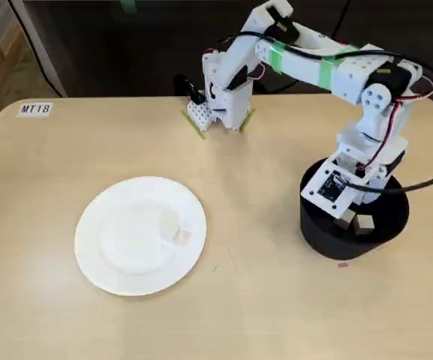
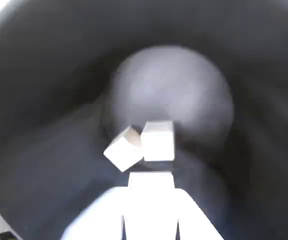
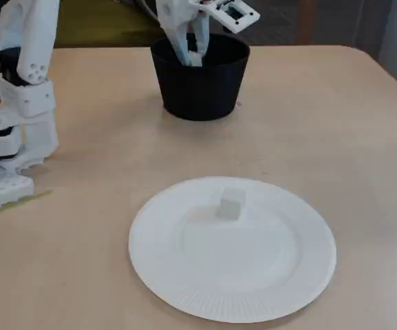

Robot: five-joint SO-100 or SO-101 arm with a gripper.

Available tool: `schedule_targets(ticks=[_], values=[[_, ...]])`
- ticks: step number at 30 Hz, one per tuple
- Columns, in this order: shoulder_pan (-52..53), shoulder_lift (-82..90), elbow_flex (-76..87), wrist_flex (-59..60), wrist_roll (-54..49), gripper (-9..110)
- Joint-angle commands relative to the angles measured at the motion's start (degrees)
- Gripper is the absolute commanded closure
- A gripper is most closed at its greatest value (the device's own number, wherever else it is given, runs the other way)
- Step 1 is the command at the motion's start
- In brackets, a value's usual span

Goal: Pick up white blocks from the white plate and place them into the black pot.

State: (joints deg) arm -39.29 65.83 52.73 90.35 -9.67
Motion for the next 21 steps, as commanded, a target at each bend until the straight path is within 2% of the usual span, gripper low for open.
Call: schedule_targets(ticks=[1,3,8,14,16,19,21], values=[[3.0,5.8,-0.4,0.4,-0.9,75],[5.4,7.1,-1.0,0.5,0.4,101],[14.3,16.1,-1.0,0.5,-3.6,104],[32.3,27.8,2.5,-4.7,-4.0,104],[38.1,34.2,16.2,-11.9,-2.5,104],[43.8,50.4,51.1,-36.9,4.3,104],[46.5,54.2,61.5,-42.7,6.2,104]])
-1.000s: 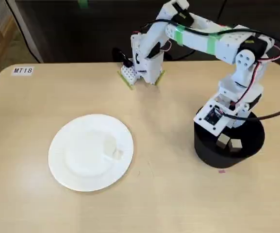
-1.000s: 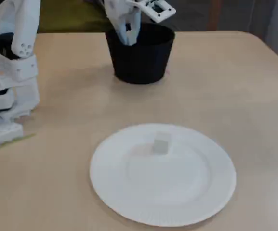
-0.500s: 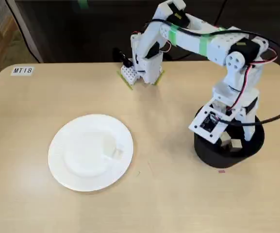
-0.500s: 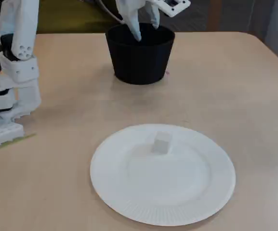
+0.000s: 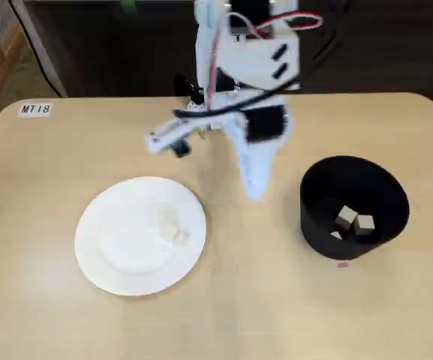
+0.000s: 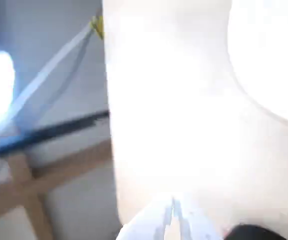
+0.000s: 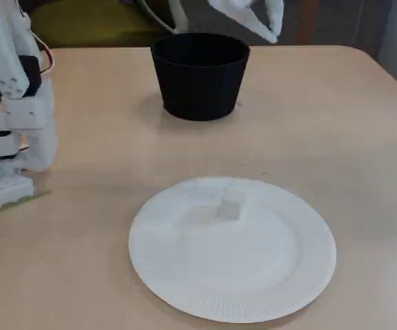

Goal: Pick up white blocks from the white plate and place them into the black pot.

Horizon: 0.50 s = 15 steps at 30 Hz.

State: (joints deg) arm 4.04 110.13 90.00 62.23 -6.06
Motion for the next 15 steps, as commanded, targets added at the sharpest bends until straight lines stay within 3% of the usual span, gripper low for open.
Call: schedule_targets(ticks=[1,8,15], values=[[4.2,9.5,25.1,-14.1,2.5,104],[7.9,-1.1,21.3,-7.3,5.4,104],[9.5,-23.6,-1.6,9.2,7.1,100]])
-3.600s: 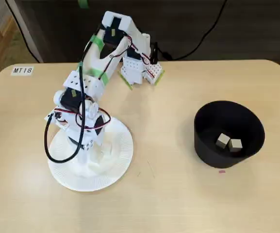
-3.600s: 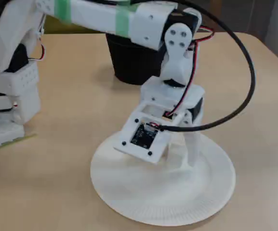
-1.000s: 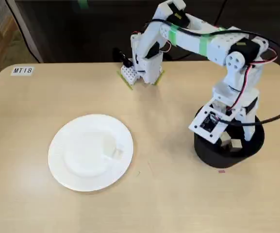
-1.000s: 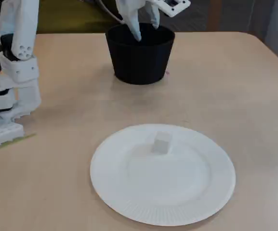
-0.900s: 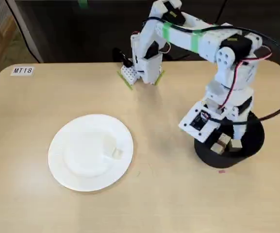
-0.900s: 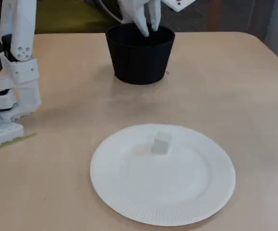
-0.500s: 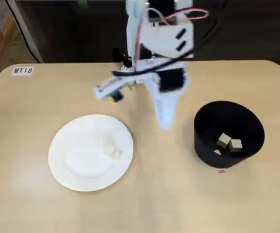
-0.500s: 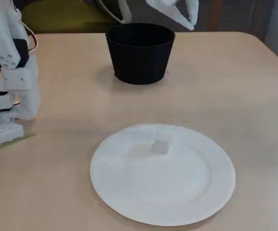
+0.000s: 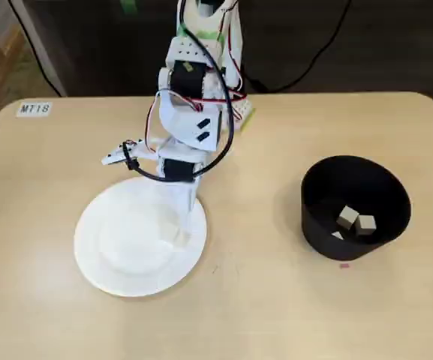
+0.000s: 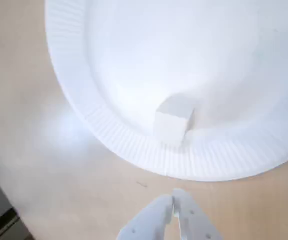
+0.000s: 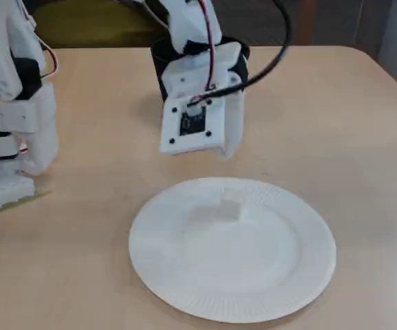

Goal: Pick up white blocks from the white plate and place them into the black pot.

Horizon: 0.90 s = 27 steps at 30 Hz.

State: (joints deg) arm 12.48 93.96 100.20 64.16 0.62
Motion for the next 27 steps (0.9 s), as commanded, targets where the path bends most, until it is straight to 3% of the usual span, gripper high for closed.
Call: schedule_targets(ticks=[1,8,27], values=[[1.5,-10.8,-15.6,10.5,0.1,96],[3.9,-16.2,-20.0,13.9,-0.1,74],[4.3,-23.1,-20.0,11.6,1.6,73]])
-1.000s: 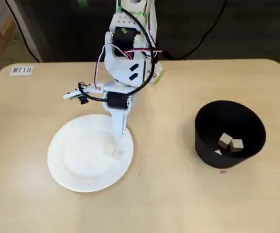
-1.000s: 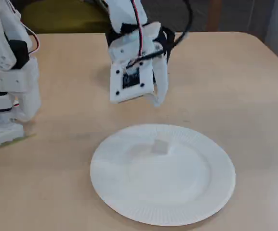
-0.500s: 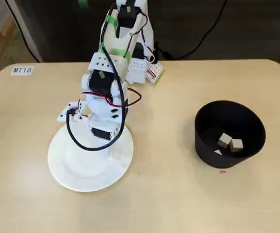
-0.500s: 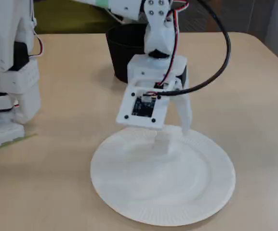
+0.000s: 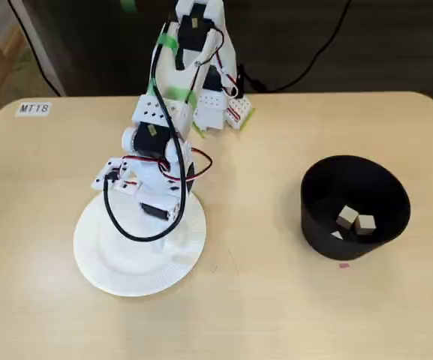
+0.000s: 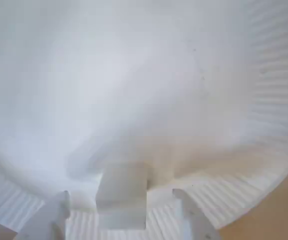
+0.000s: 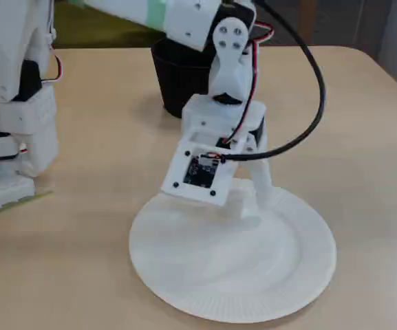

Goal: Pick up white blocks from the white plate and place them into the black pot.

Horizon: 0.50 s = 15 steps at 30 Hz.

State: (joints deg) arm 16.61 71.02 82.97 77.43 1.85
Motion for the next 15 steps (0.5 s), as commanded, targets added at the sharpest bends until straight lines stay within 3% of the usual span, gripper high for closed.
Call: schedule_targets(ticks=[1,4,7,15], values=[[0.3,-0.9,-2.7,-2.4,0.4,75],[0.6,-3.1,-2.7,-4.7,0.7,83],[1.3,-5.3,-3.1,-7.2,2.6,104],[1.8,-2.6,-7.4,-8.4,-2.9,104]])
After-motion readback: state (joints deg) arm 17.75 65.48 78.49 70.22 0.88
